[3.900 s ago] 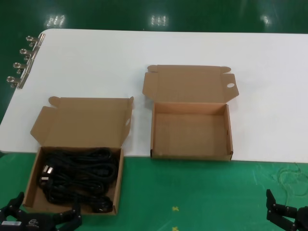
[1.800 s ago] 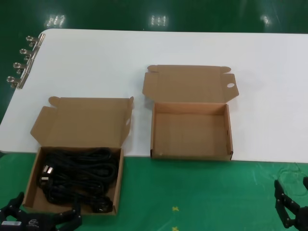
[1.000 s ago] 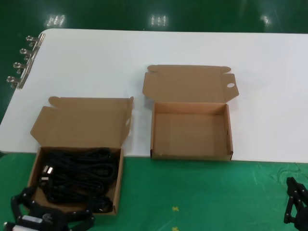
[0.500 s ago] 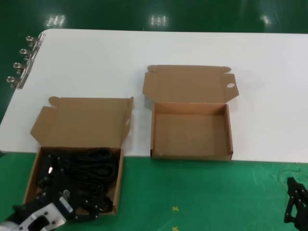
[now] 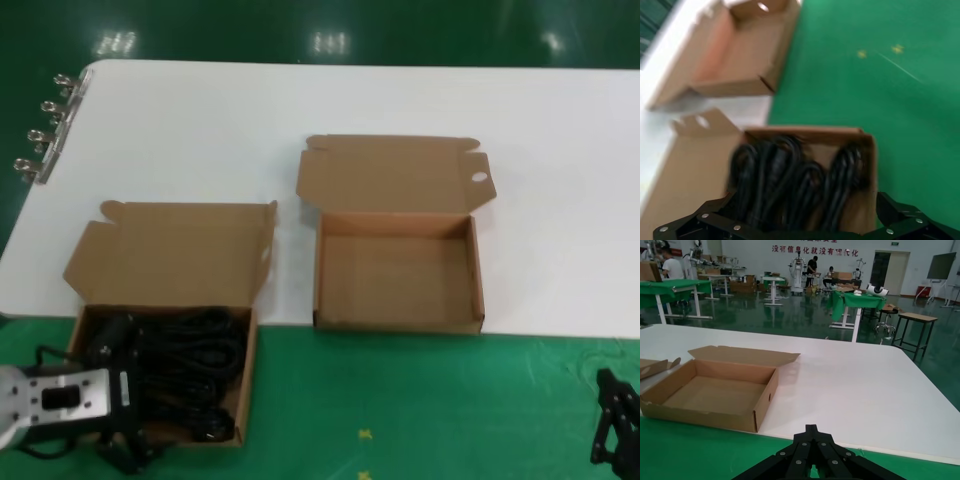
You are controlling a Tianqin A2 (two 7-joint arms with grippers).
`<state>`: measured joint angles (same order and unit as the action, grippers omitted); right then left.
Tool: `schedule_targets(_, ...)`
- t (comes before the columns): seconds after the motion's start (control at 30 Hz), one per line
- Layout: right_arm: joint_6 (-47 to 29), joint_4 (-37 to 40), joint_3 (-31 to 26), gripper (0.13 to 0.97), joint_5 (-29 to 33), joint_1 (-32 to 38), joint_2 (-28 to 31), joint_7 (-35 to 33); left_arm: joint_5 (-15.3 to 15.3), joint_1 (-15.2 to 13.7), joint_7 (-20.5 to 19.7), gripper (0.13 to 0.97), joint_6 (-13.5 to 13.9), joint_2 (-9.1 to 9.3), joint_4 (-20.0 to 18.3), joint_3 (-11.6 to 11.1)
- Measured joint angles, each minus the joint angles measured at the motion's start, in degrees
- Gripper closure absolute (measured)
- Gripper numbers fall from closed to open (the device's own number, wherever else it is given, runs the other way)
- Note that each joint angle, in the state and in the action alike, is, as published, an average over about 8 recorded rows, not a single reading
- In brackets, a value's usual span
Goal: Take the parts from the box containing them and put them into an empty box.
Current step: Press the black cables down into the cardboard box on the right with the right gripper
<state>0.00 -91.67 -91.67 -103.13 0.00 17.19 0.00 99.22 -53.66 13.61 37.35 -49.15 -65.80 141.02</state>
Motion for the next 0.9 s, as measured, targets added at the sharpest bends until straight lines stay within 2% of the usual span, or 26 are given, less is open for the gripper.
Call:
schedule_targets(0.07, 0.0, 0.0, 0.0, 0.949, 0.0, 0.0, 0.0, 0.0, -0.37, -4.06, 0.25, 0.132, 4.63, 1.26, 4.35, 1.69)
schedule_targets(0.13, 0.0, 0.0, 0.0, 0.949, 0.0, 0.0, 0.0, 0.0, -1.11, -7.68, 0.86, 0.132, 9.06, 3.15, 9.11, 2.3)
schedule_targets(0.27, 0.0, 0.0, 0.0, 0.949, 0.0, 0.0, 0.0, 0.0, -3.67, -13.45, 2.96, 0.132, 15.85, 7.9, 18.81, 1.12)
schedule_targets(0.4, 0.0, 0.0, 0.0, 0.949, 0.0, 0.0, 0.0, 0.0, -6.58, -18.6, 6.73, 0.132, 20.21, 13.21, 29.49, -0.66)
schedule_targets(0.5, 0.0, 0.0, 0.0, 0.949, 0.0, 0.0, 0.0, 0.0, -8.35, -21.58, 10.07, 0.132, 21.7, 16.6, 36.59, -1.78)
schedule_targets(0.6, 0.0, 0.0, 0.0, 0.949, 0.0, 0.0, 0.0, 0.0, -9.97, -24.17, 14.08, 0.132, 22.08, 19.7, 43.42, -2.73)
schedule_targets(0.77, 0.0, 0.0, 0.0, 0.949, 0.0, 0.0, 0.0, 0.0, -12.28, -27.88, 21.81, 0.135, 21.28, 24.48, 54.29, -4.65)
schedule_targets(0.9, 0.0, 0.0, 0.0, 0.949, 0.0, 0.0, 0.0, 0.0, -13.52, -29.61, 26.76, 0.136, 20.2, 27.0, 59.97, -6.56)
